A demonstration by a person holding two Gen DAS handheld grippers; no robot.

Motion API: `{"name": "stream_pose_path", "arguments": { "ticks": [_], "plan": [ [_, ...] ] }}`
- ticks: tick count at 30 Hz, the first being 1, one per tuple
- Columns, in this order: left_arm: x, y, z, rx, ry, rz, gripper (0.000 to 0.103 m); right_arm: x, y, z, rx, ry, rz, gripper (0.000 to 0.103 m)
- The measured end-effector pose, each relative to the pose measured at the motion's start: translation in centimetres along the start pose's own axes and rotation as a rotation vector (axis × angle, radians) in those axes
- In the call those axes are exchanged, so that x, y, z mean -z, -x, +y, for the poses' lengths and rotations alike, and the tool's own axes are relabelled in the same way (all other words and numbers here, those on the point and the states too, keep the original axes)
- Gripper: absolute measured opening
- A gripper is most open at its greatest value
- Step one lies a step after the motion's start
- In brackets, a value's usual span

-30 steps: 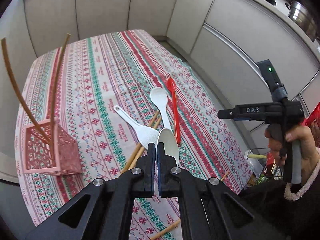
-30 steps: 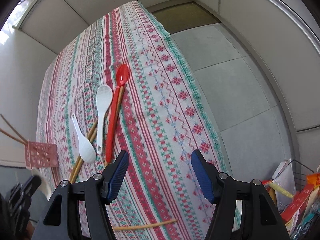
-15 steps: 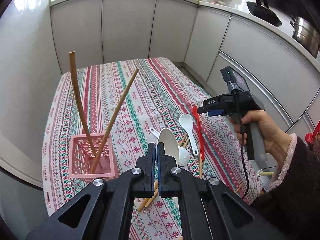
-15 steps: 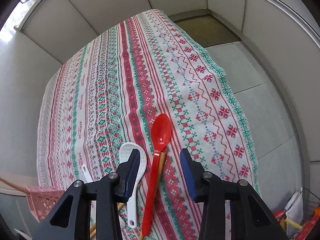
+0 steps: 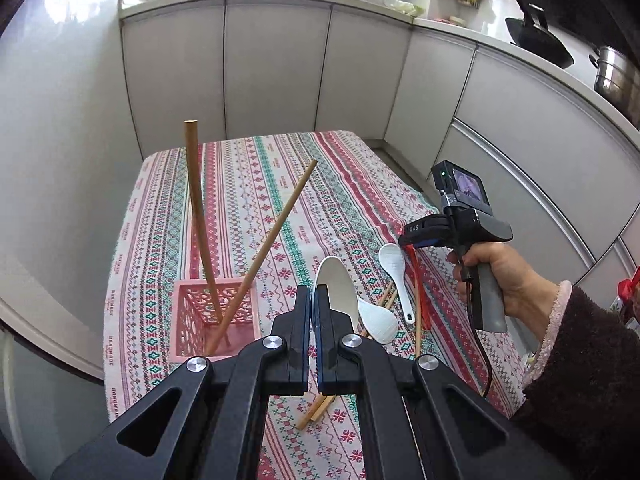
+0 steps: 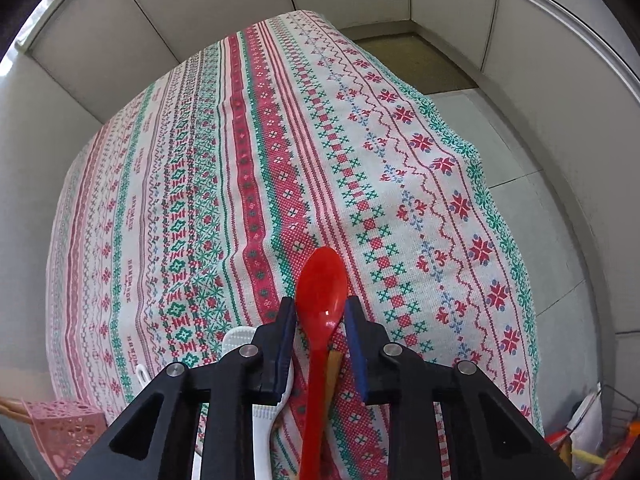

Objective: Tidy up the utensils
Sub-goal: 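Carry the white spoon toward the holder while the right gripper grasps the red spoon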

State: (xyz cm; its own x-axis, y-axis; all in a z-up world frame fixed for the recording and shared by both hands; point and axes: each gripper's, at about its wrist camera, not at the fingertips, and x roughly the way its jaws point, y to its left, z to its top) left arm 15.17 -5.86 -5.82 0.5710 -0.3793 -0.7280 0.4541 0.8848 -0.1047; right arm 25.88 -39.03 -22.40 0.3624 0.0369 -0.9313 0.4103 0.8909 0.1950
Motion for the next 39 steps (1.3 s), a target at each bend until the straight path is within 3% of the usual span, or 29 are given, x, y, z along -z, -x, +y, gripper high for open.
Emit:
{"name": "stream_pose_path", "arguments": {
  "ticks": [4,5,6,10,15,22,24,26,27,30,31,32,33,34,39],
  "plan": [
    [-0.2,0.8,0.6,-0.023,0.011,-0.036,0.001,0.3,1.0,-0.3,-0.011,-0.020,-0.025,0.025],
    [-0.3,1.2,0.7,-0.032,0.013,-0.052,0.001,0.4,1.7,-0.3,-0.023,-0.023,-0.038,0.008],
    [-0.4,1.7,0.9,-0.042,0.015,-0.072,0.001,0.5,2.5,-0.2,-0.038,-0.022,-0.047,0.004],
    [-1.1,3.5,2.1,-0.084,0.032,-0.153,0.001,1.1,6.2,0.8,-0.085,0.013,-0.137,0.006],
    [-1.5,4.5,3.8,-0.114,0.086,-0.200,0.001,0.7,7.7,0.5,-0.136,0.005,-0.170,0.007],
    [-1.5,4.5,4.2,-0.124,0.092,-0.200,0.001,-1.0,4.4,-1.5,-0.075,-0.035,-0.078,0.020],
    [-1.6,4.3,4.4,-0.127,0.093,-0.200,0.001,-0.9,3.1,-1.7,-0.061,-0.045,-0.049,0.028],
    [-1.8,4.4,4.4,-0.126,0.100,-0.208,0.001,-0.9,2.3,-1.6,-0.037,-0.048,-0.047,0.060],
    [-1.9,4.5,4.5,-0.125,0.105,-0.215,0.001,-0.9,2.0,-1.5,-0.021,-0.038,-0.054,0.061],
    [-2.1,5.3,4.7,-0.126,0.119,-0.254,0.001,-1.0,1.0,-1.0,0.008,-0.023,-0.045,0.061],
    [-2.2,5.5,4.8,-0.130,0.126,-0.269,0.001,-0.9,0.6,-1.0,0.023,-0.021,-0.042,0.056],
    [-2.3,5.7,5.0,-0.135,0.133,-0.284,0.001,-0.8,0.1,-0.8,0.043,-0.015,-0.038,0.044],
    [-2.4,5.9,5.1,-0.146,0.139,-0.298,0.001,-0.6,0.0,-0.5,0.075,0.003,-0.060,0.041],
    [-2.5,6.0,5.2,-0.159,0.144,-0.310,0.001,-0.5,-0.1,-0.1,0.102,0.034,-0.069,0.030],
    [-2.7,6.2,5.8,-0.256,0.148,-0.385,0.001,0.3,0.3,0.5,0.124,0.068,-0.111,0.027]
  ]
}}
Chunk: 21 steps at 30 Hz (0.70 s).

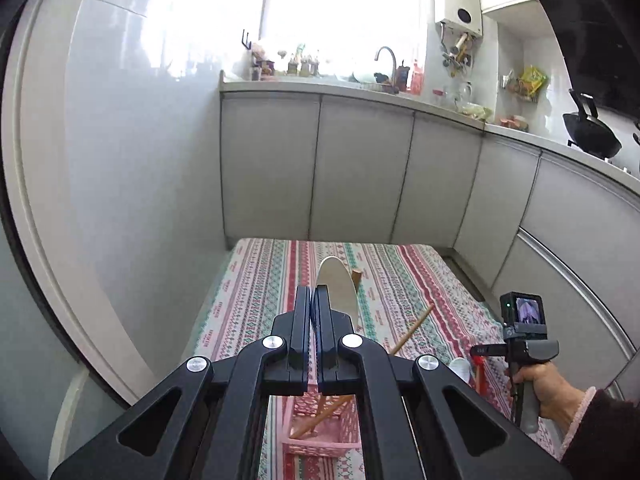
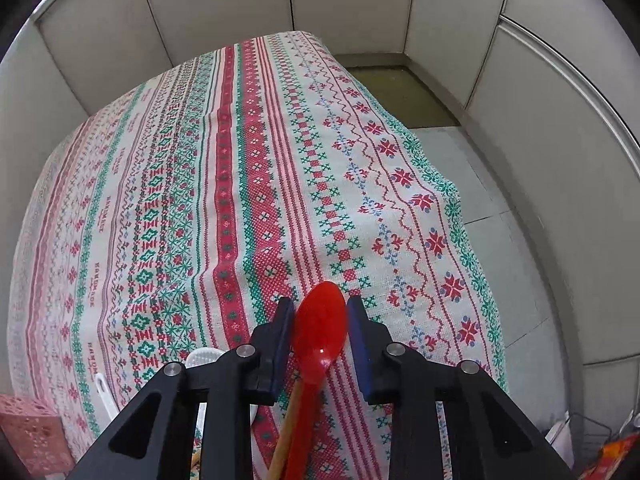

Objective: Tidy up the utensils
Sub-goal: 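Carry the white spoon toward the holder while the right gripper grasps the red spoon, then lower the white spoon into the holder and open the left gripper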

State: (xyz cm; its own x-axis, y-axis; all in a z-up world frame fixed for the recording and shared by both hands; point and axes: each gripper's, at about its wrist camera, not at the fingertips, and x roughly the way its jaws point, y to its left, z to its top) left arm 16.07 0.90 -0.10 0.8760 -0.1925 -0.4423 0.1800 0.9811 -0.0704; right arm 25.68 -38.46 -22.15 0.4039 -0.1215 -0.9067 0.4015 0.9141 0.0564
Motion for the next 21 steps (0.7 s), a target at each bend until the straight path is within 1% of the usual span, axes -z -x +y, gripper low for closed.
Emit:
{"name": "stream_pose_path", "arguments": {
  "ticks": [3,5,10,13,16,19,21],
  "plan": [
    [0.0,-0.3,0.2,-0.051,-0.014,-0.060,0.001,0.3,1.8,-0.2,-0.021,-0.020,-0.047,0.027],
    [0.1,-0.6,0.5,-0.081,-0.024,-0.107,0.001,0.5,4.0,0.1,-0.054,-0.029,-0.101,0.027],
    [1.1,-3.0,0.6,-0.104,-0.057,-0.185,0.001,1.2,10.1,1.2,-0.179,-0.066,-0.230,0.027],
    [2.6,-5.1,-0.3,-0.121,-0.127,-0.195,0.001,2.0,13.2,2.3,-0.246,-0.064,-0.291,0.027],
    [4.3,-6.7,-1.2,-0.121,-0.174,-0.176,0.001,2.6,15.2,3.6,-0.295,-0.046,-0.328,0.028],
    [5.8,-7.1,-2.3,-0.119,-0.222,-0.174,0.001,3.4,16.9,4.4,-0.321,-0.021,-0.359,0.028],
    [6.5,-7.5,-2.6,-0.107,-0.223,-0.169,0.001,3.9,18.0,4.7,-0.333,-0.006,-0.381,0.028]
  ]
}}
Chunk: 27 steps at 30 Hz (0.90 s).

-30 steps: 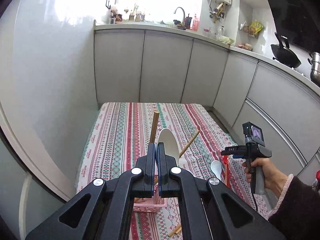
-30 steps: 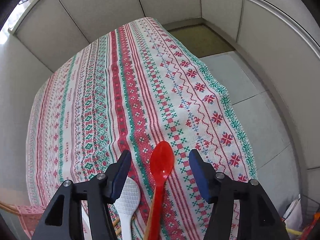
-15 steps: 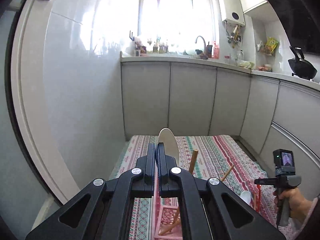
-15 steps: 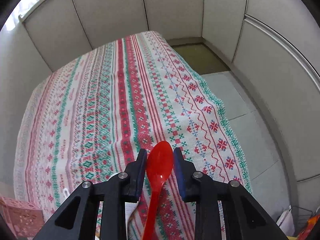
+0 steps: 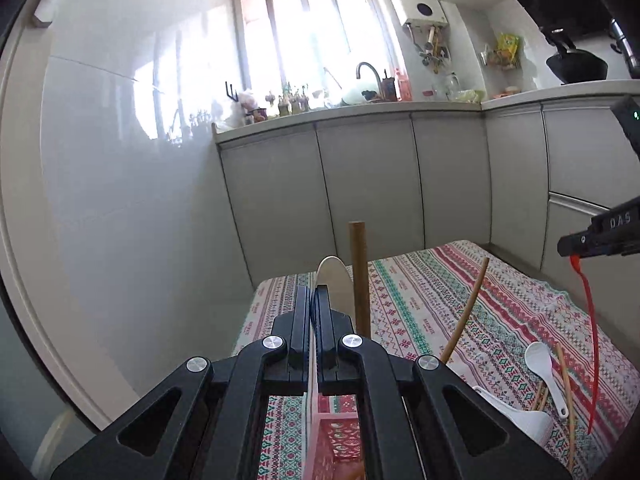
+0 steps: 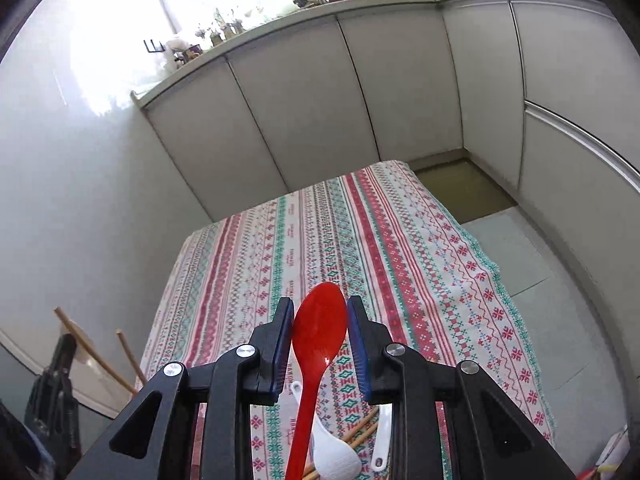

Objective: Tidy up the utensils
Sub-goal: 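Lower the white spoon into the holder and open the left gripper, then lower the red spoon into the pink holder with the right gripper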

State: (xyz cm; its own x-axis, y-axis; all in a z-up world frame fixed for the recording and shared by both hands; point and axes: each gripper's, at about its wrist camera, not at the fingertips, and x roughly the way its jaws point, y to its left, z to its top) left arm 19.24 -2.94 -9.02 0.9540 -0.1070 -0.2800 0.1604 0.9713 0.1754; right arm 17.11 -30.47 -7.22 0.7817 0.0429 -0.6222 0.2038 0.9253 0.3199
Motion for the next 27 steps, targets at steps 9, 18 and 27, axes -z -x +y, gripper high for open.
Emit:
{"name": "stream_pose_path", "arguments": {
  "ticks": [9,18,27],
  "plan": [
    [1.2,-1.5,0.3,0.093,0.071,0.126,0.004,0.1,2.9,2.4,-0.047,0.028,-0.098,0.028],
    [-0.9,-0.3,4.2,0.191,0.268,0.252,0.054,0.2,4.7,5.7,-0.098,0.014,-0.190,0.028],
    [-0.5,0.5,9.2,0.097,0.445,0.483,0.062,0.8,6.3,12.1,-0.136,0.112,-0.343,0.028]
  ]
}}
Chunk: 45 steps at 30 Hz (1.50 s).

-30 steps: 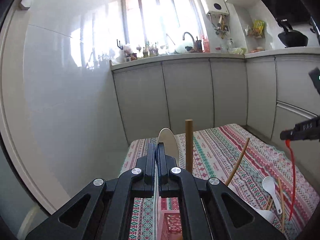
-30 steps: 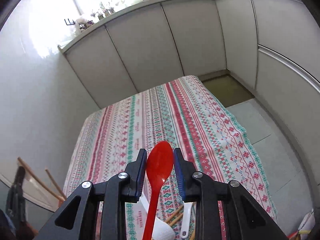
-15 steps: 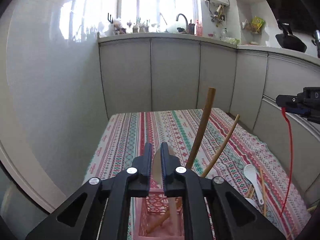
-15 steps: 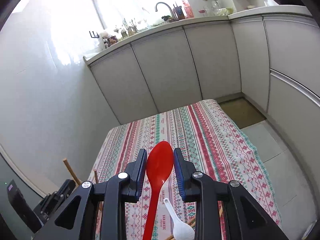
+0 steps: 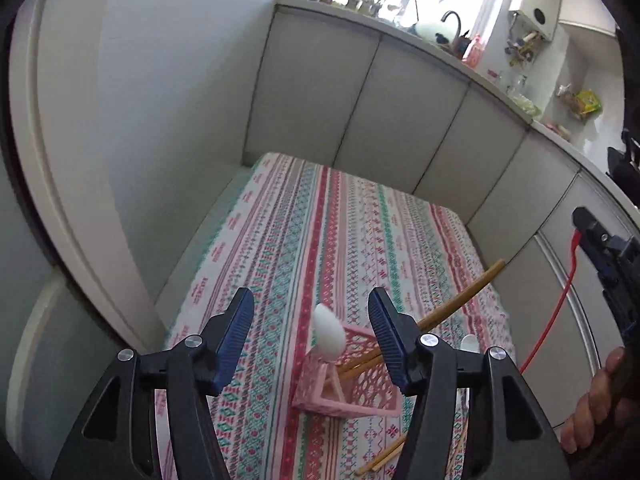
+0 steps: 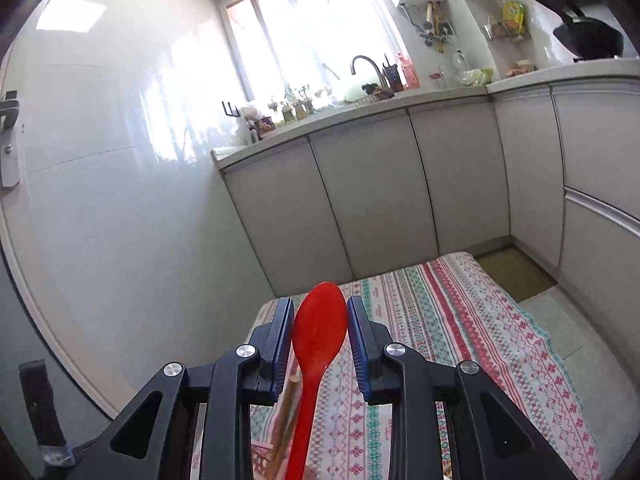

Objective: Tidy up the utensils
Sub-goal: 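Lower the red spoon into the pink holder with the right gripper, then open the right gripper and move the left gripper to a chopstick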

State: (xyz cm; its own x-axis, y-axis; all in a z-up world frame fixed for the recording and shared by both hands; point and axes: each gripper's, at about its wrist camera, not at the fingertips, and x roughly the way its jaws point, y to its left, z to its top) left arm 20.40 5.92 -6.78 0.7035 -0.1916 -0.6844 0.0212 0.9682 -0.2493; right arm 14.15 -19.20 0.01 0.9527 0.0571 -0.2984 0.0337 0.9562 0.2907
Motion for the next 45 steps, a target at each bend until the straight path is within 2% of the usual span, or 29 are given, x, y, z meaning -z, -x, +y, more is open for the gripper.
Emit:
{"name": "stream_pose_path", "arguments": {
  "ticks": [3,6,13,19,25,27,29,33,35,37,42,45],
  "plan": [
    [0.4,-0.2,0.8,-0.074,-0.016,0.052,0.063,0.5,-0.5,2.8,-0.009,0.074,-0.042,0.028],
    [0.8,-0.5,1.6,-0.112,-0.038,0.084,0.063,1.7,-1.7,5.5,-0.010,0.157,-0.067,0.028],
    [1.1,-1.1,3.5,-0.155,-0.029,0.150,0.063,5.3,-5.2,9.1,0.035,0.307,-0.101,0.028],
    [1.2,-1.3,3.9,-0.142,-0.019,0.165,0.063,7.3,-7.1,9.0,0.075,0.341,-0.093,0.028],
    [1.2,-1.6,3.2,-0.140,-0.049,0.180,0.063,7.5,-7.2,7.7,0.071,0.313,-0.059,0.029],
    [1.2,-1.6,3.1,-0.142,-0.054,0.186,0.063,7.1,-6.8,7.3,0.060,0.295,-0.042,0.033],
    [1.2,-1.6,3.0,-0.140,-0.057,0.193,0.063,6.4,-6.2,6.8,0.044,0.276,-0.031,0.045],
    [1.3,-1.2,2.6,-0.120,-0.067,0.207,0.063,4.5,-4.5,5.9,0.021,0.258,0.025,0.048],
    [1.5,-0.9,2.2,-0.108,-0.076,0.216,0.063,3.6,-3.7,5.0,0.013,0.250,0.084,0.055],
    [1.8,-0.5,1.8,-0.094,-0.083,0.232,0.063,2.9,-3.0,3.7,0.012,0.225,0.154,0.056],
    [2.5,0.8,0.5,-0.053,-0.108,0.253,0.064,1.5,-1.0,-0.5,0.055,0.147,0.307,0.062],
    [3.3,1.7,-1.0,-0.050,-0.168,0.256,0.069,1.4,0.2,-3.3,0.094,0.116,0.397,0.069]
  ]
}}
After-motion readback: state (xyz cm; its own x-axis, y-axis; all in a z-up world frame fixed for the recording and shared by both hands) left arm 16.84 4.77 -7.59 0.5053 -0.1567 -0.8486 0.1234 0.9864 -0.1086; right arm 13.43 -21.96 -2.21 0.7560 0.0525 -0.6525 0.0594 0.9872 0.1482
